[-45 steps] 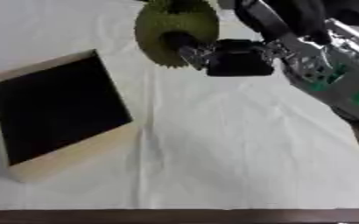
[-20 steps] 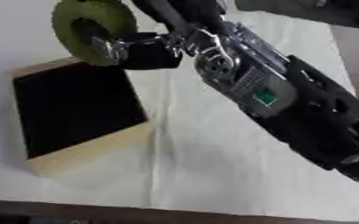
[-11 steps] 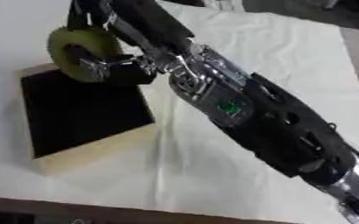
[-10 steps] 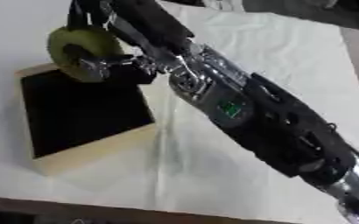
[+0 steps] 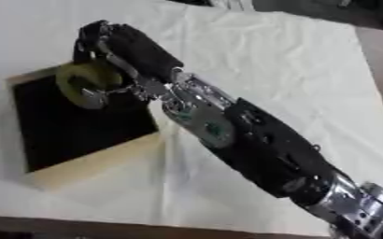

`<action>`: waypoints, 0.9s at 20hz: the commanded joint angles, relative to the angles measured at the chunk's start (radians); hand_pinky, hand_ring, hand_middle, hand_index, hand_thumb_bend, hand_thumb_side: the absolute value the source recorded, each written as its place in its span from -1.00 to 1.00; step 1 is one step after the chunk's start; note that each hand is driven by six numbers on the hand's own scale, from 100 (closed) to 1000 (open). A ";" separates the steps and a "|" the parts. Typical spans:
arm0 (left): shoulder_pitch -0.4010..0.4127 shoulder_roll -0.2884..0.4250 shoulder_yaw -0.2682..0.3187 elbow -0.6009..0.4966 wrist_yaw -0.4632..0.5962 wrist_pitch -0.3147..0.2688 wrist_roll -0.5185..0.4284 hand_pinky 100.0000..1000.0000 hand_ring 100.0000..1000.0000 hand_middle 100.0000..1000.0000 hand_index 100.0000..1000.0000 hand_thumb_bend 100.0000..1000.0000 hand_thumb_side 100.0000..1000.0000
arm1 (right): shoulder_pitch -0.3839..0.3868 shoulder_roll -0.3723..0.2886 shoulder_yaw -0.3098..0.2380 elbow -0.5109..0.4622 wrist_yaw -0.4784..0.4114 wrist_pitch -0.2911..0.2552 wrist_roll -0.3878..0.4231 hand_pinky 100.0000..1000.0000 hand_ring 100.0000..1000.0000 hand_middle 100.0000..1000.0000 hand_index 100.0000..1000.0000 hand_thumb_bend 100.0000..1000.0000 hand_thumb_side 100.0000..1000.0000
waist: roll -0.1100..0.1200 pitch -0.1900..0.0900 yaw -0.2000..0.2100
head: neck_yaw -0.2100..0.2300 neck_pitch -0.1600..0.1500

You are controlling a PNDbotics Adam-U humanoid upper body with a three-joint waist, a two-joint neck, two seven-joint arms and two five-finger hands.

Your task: Pick up objects on the table and place them in the box.

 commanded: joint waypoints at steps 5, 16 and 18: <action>-0.010 0.009 -0.001 -0.015 0.003 -0.003 0.000 -0.17 -0.10 0.05 0.26 -0.70 0.08 | -0.011 0.017 -0.001 -0.001 0.082 -0.023 0.066 0.13 0.06 0.07 0.16 -0.98 -0.81 | 0.017 -0.013 0.001 | -0.007 -0.015; -0.009 0.005 0.001 -0.015 0.002 0.000 0.000 -0.17 -0.10 0.05 0.26 -0.70 0.08 | -0.004 0.028 -0.032 -0.033 0.285 -0.031 0.262 0.40 0.46 0.41 0.52 -0.29 -0.65 | 0.017 -0.011 -0.004 | 0.012 -0.023; -0.009 0.006 0.002 -0.015 0.001 0.000 0.001 -0.17 -0.10 0.05 0.26 -0.70 0.08 | -0.004 0.026 -0.040 -0.047 0.301 -0.035 0.289 0.41 0.47 0.42 0.53 -0.28 -0.62 | 0.017 -0.011 -0.005 | 0.016 -0.025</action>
